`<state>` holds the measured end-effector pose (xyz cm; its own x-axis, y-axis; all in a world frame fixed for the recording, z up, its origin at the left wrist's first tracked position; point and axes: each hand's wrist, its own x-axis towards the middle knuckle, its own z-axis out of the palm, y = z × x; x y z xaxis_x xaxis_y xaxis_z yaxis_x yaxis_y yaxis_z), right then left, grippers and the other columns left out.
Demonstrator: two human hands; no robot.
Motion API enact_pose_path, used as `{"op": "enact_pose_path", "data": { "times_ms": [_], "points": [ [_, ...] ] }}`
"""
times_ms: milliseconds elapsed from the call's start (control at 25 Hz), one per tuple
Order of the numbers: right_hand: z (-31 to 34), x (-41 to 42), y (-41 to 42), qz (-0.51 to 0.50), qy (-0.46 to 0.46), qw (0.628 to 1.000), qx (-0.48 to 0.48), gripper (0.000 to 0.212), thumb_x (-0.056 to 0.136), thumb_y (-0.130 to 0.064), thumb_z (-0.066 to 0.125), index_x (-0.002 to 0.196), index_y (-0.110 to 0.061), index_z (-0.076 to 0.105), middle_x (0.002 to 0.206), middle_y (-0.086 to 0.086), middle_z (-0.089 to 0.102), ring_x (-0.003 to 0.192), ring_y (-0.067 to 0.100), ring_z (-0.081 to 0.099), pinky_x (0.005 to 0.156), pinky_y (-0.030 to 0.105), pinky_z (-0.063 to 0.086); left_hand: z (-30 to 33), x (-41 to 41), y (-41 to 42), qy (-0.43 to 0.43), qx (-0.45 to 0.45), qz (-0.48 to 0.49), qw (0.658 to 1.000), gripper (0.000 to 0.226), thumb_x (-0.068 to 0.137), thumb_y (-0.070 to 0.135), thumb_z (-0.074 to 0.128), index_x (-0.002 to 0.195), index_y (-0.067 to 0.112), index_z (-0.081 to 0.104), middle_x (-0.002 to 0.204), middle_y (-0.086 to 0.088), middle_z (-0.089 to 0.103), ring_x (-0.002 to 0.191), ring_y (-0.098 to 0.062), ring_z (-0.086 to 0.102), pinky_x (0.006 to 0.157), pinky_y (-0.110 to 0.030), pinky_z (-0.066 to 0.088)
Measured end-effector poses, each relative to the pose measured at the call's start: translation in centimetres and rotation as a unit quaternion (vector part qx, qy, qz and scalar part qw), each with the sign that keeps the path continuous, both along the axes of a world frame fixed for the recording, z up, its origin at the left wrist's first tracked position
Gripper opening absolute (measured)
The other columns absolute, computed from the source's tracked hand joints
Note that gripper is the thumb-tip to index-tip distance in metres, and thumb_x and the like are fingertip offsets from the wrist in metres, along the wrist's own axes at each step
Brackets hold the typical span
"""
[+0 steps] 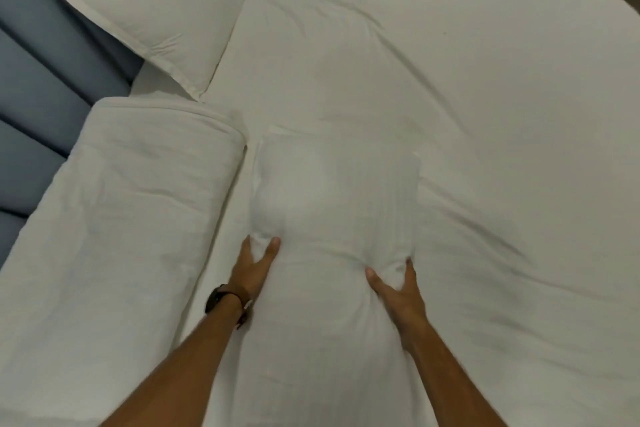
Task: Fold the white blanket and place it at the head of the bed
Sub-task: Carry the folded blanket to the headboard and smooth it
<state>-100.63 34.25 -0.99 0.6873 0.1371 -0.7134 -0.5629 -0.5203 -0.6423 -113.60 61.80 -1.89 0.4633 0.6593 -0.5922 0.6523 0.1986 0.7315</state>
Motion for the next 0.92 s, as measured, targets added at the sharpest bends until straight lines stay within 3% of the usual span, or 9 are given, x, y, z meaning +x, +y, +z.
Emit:
{"op": "enact_pose_path", "data": {
  "times_ms": [120, 240, 360, 440, 520, 600, 680, 800, 920],
  "points": [
    [0.9, -0.9, 1.1, -0.05, -0.082, 0.995, 0.01, 0.089, 0.085, -0.047, 0.091, 0.163, -0.044, 0.047, 0.152, -0.001, 0.066, 0.137, 0.027, 0.063, 0.118, 0.045, 0.051, 2.3, 1.2, 0.2, -0.075, 0.081, -0.004, 0.994, 0.047, 0.087, 0.07, 0.071, 0.119, 0.036, 0.069, 0.113, 0.011, 0.077, 0.107, -0.015, 0.073, 0.099, -0.043, 0.059],
    [3.6, -3.2, 4.4, -0.095, -0.11, 0.988, 0.053, 0.078, 0.082, -0.048, 0.088, 0.154, -0.044, 0.058, 0.143, -0.004, 0.072, 0.13, 0.027, 0.069, 0.115, 0.052, 0.055, 8.3, 1.1, 3.8, -0.108, 0.143, -0.008, 0.984, 0.015, 0.098, 0.052, 0.07, 0.108, 0.04, 0.072, 0.102, 0.017, 0.076, 0.096, -0.005, 0.072, 0.082, -0.029, 0.056],
    [7.0, -6.4, 10.7, -0.089, -0.115, 0.983, 0.11, 0.074, 0.089, -0.038, 0.088, 0.156, -0.038, 0.058, 0.146, -0.003, 0.071, 0.132, 0.027, 0.067, 0.116, 0.053, 0.054, 15.3, -2.2, 10.3, -0.111, 0.188, -0.024, 0.976, 0.029, 0.097, 0.058, 0.068, 0.117, 0.037, 0.073, 0.106, 0.021, 0.077, 0.097, 0.002, 0.071, 0.082, -0.024, 0.055],
    [9.4, -8.3, 15.6, -0.06, -0.125, 0.979, 0.15, 0.072, 0.092, -0.033, 0.087, 0.157, -0.037, 0.057, 0.148, -0.002, 0.069, 0.134, 0.026, 0.066, 0.117, 0.052, 0.053, 19.4, -5.1, 15.1, -0.098, 0.213, -0.022, 0.972, 0.025, 0.097, 0.059, 0.067, 0.116, 0.042, 0.071, 0.107, 0.026, 0.073, 0.099, 0.003, 0.069, 0.086, -0.025, 0.055],
    [12.0, -10.3, 21.0, -0.027, -0.125, 0.972, 0.195, 0.071, 0.094, -0.035, 0.085, 0.159, -0.036, 0.056, 0.149, -0.004, 0.068, 0.135, 0.024, 0.065, 0.118, 0.048, 0.053, 22.9, -8.9, 20.3, -0.058, 0.253, -0.011, 0.966, 0.024, 0.099, 0.06, 0.063, 0.12, 0.048, 0.065, 0.117, 0.023, 0.07, 0.111, -0.012, 0.069, 0.093, -0.032, 0.052],
    [13.3, -12.0, 25.9, 0.02, -0.107, 0.972, 0.206, 0.073, 0.096, -0.041, 0.083, 0.162, -0.037, 0.052, 0.155, -0.002, 0.063, 0.139, 0.023, 0.061, 0.12, 0.045, 0.05, 24.0, -12.4, 25.1, 0.037, 0.299, -0.002, 0.954, 0.048, 0.1, 0.065, 0.057, 0.144, 0.047, 0.056, 0.137, 0.002, 0.062, 0.129, -0.029, 0.057, 0.103, -0.039, 0.045],
    [12.7, -13.6, 30.0, 0.111, -0.063, 0.974, 0.187, 0.078, 0.096, -0.05, 0.078, 0.165, -0.04, 0.044, 0.169, 0.002, 0.047, 0.154, 0.024, 0.047, 0.128, 0.043, 0.04, 22.5, -14.9, 28.6, 0.153, 0.36, -0.003, 0.92, 0.074, 0.096, 0.076, 0.046, 0.161, 0.044, 0.035, 0.153, -0.009, 0.042, 0.141, -0.037, 0.04, 0.116, -0.049, 0.036],
    [10.6, -15.4, 33.3, 0.298, 0.022, 0.939, 0.169, 0.079, 0.103, -0.047, 0.071, 0.171, -0.036, 0.032, 0.184, 0.0, 0.008, 0.169, 0.018, 0.011, 0.136, 0.039, 0.018, 17.3, -16.1, 29.1, 0.211, 0.354, -0.12, 0.903, 0.1, 0.084, 0.096, 0.018, 0.168, 0.041, 0.018, 0.177, -0.007, 0.015, 0.161, -0.035, 0.016, 0.13, -0.053, 0.018],
    [9.0, -16.2, 34.3, 0.357, 0.065, 0.912, 0.194, 0.088, 0.104, -0.051, 0.067, 0.174, -0.039, 0.016, 0.183, -0.008, -0.01, 0.17, 0.02, 0.005, 0.136, 0.043, 0.02, 12.1, -16.1, 26.1, 0.254, 0.339, -0.184, 0.887, 0.087, 0.095, 0.084, 0.015, 0.169, 0.041, 0.0, 0.18, -0.001, -0.007, 0.166, -0.029, -0.003, 0.131, -0.052, 0.002]
  ]
}}
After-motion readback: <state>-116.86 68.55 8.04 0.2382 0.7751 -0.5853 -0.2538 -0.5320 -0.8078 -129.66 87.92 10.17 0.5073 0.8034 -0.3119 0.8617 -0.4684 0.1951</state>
